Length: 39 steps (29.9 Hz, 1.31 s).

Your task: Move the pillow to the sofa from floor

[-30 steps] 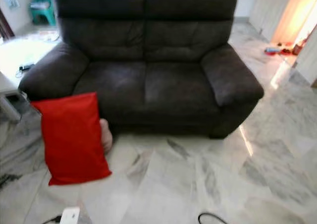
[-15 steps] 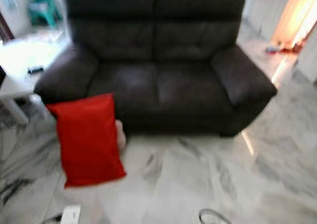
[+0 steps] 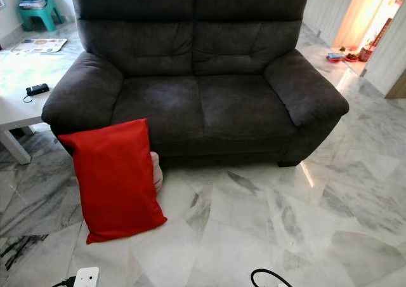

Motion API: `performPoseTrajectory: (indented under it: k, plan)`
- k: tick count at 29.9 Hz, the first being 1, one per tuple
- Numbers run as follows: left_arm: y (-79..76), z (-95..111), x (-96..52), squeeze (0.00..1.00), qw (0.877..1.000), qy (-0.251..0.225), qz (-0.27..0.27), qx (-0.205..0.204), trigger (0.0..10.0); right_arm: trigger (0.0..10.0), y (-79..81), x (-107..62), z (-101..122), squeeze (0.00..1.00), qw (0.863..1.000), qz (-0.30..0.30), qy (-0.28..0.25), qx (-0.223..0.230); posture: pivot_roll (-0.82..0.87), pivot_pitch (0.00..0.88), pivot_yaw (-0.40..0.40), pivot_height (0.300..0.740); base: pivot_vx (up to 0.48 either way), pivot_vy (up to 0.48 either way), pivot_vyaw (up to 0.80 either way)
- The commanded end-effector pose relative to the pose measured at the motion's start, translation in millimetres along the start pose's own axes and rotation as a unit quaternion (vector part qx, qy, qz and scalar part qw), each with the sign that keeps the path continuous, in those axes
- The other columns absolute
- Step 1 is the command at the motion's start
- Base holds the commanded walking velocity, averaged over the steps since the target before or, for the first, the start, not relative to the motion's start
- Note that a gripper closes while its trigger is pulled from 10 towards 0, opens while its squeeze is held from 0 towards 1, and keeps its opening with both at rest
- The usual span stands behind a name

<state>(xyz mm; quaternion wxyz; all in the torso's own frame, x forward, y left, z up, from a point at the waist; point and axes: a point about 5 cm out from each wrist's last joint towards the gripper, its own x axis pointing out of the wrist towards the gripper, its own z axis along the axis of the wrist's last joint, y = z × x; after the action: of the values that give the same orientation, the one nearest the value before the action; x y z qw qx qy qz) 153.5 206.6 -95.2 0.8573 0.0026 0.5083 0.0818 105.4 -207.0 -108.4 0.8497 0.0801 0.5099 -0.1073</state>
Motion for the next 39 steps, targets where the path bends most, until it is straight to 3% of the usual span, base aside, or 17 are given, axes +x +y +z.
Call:
performPoseTrajectory:
  k: [1, 9, 15, 20, 26, 31, 34, 39]
  plan:
    - [0.3, -2.0, -0.3, 0.0, 1.0, 0.002, -0.001, -0.005, 10.0, 10.0, -2.0, -0.1, 1.1, 0.0, 1.0, -0.003, -0.003, 0.001, -0.06, 0.0, -0.027, 0.74, 0.0, 0.0, 0.0]
    - [1.1, -1.6, -0.3, 0.0, 1.0, 0.0, 0.003, -0.005, 10.0, 10.0, -0.1, 0.1, 2.5, 0.0, 1.0, 0.013, -0.005, -0.015, -0.06, 0.0, -0.025, 0.74, 0.0, 0.0, 0.3]
    - [1.4, -1.5, -0.3, 0.0, 1.0, 0.0, 0.005, -0.005, 10.0, 10.0, 0.2, 0.1, 2.3, 0.0, 1.0, 0.014, -0.005, -0.008, -0.06, 0.0, -0.026, 0.74, 0.0, 0.0, 0.74]
    - [0.9, -1.2, -0.2, 0.0, 1.0, -0.001, 0.004, -0.006, 10.0, 10.0, -0.1, 0.0, 1.9, 0.0, 1.0, 0.012, -0.006, 0.01, -0.06, 0.0, -0.029, 0.74, 0.0, 0.0, 0.0]
    - [0.3, -1.2, -0.2, 0.0, 1.0, -0.001, 0.003, -0.006, 10.0, 10.0, -0.6, 0.3, 3.3, 0.0, 1.0, 0.016, -0.004, -0.018, -0.06, 0.0, -0.031, 0.74, 0.262, 0.0, 0.0]
    - [0.1, -1.1, -0.2, 0.0, 1.0, -0.001, 0.003, -0.008, 10.0, 10.0, -0.7, 0.3, 3.4, 0.0, 1.0, 0.017, -0.003, -0.018, -0.06, 0.0, -0.032, 0.74, 0.274, 0.0, 0.67]
    - [0.0, -1.1, -0.2, 0.0, 1.0, -0.001, 0.002, -0.008, 10.0, 10.0, -0.9, 0.1, 1.8, 0.0, 1.0, 0.011, -0.002, 0.005, -0.06, 0.0, -0.032, 0.74, 0.281, 0.0, 0.0]
    - [0.2, -1.0, -0.2, 0.0, 1.0, -0.002, 0.002, -0.009, 10.0, 10.0, -0.7, 0.2, 2.5, 0.0, 1.0, 0.013, -0.003, -0.004, -0.06, 0.0, -0.032, 0.74, 0.297, 0.0, 0.0]
